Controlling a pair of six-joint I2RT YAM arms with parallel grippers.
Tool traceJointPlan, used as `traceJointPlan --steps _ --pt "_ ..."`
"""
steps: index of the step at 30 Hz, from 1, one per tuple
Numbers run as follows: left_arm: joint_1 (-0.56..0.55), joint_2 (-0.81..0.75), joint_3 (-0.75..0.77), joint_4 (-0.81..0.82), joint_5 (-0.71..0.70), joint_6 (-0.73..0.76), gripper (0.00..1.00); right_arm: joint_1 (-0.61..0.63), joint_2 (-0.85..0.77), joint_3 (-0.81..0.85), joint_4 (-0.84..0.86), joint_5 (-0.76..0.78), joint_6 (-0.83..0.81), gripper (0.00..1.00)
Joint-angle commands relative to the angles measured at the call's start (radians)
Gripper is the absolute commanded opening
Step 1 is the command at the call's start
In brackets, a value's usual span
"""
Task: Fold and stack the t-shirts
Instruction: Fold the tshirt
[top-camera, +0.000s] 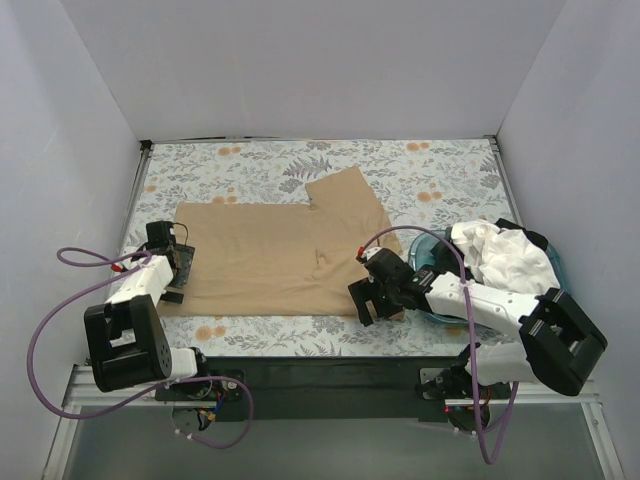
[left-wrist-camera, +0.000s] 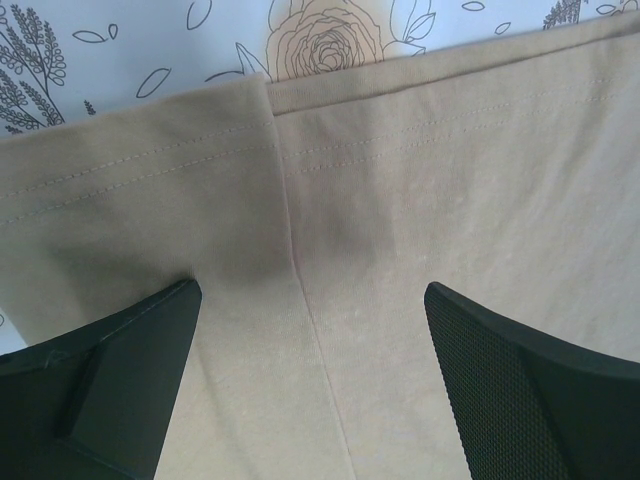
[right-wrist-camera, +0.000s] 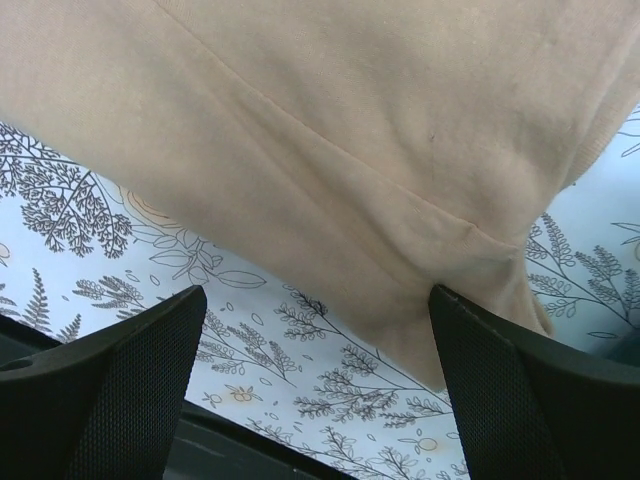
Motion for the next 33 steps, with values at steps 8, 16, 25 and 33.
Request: traceJointPlan --steps 8,16,25,33 --pt "0.007 -0.104 0.079 -0.046 0.061 0.032 0.96 -0.005 0.002 0.265 -0.027 0.041 -0.201 0.98" --pt "0.007 -0.081 0.251 -0.003 0.118 0.107 0.96 -0.124 0.16 0.572 -0.011 0.109 -0.231 0.98" --pt "0.007 0.25 0.605 -0.027 0.118 0.228 0.96 -0.218 0.305 0.726 0.008 0.074 -0.276 0.98" --pt "0.007 0.693 1.013 -0.131 0.109 0.304 0.86 -0.258 0.37 0.704 0.016 0.052 -0.28 0.98"
